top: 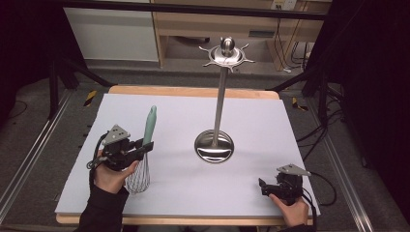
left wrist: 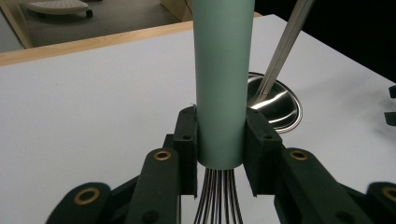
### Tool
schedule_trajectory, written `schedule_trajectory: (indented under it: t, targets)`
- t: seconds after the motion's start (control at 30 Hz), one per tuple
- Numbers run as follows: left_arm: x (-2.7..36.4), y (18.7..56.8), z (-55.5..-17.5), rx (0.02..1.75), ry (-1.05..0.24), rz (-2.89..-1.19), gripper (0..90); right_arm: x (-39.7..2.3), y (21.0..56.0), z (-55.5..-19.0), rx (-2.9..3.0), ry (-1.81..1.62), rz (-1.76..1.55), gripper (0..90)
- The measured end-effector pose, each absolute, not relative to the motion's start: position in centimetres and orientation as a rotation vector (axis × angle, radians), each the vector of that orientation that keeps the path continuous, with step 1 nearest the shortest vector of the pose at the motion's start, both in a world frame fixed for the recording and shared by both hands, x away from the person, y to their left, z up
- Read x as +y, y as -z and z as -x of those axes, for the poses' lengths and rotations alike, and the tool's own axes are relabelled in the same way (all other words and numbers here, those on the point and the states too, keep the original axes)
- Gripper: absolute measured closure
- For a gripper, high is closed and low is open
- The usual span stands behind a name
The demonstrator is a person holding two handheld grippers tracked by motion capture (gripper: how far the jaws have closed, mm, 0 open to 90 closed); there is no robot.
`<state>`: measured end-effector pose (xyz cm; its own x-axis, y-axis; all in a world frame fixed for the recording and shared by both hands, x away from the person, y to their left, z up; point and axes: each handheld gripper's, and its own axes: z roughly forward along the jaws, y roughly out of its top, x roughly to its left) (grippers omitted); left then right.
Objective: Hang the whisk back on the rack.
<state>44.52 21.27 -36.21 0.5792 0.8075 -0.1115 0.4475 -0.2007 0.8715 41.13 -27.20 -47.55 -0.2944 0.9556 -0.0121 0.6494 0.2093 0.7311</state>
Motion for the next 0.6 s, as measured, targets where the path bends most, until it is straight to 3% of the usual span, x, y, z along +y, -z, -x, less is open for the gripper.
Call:
schedule_trajectory:
  t: [0.6]
  targets:
    - [20.1,34.3,-44.2,0.939,-0.52,-1.77,69.2,-27.2,47.5,-41.2,2.01,-0.871,-1.484,8.5]
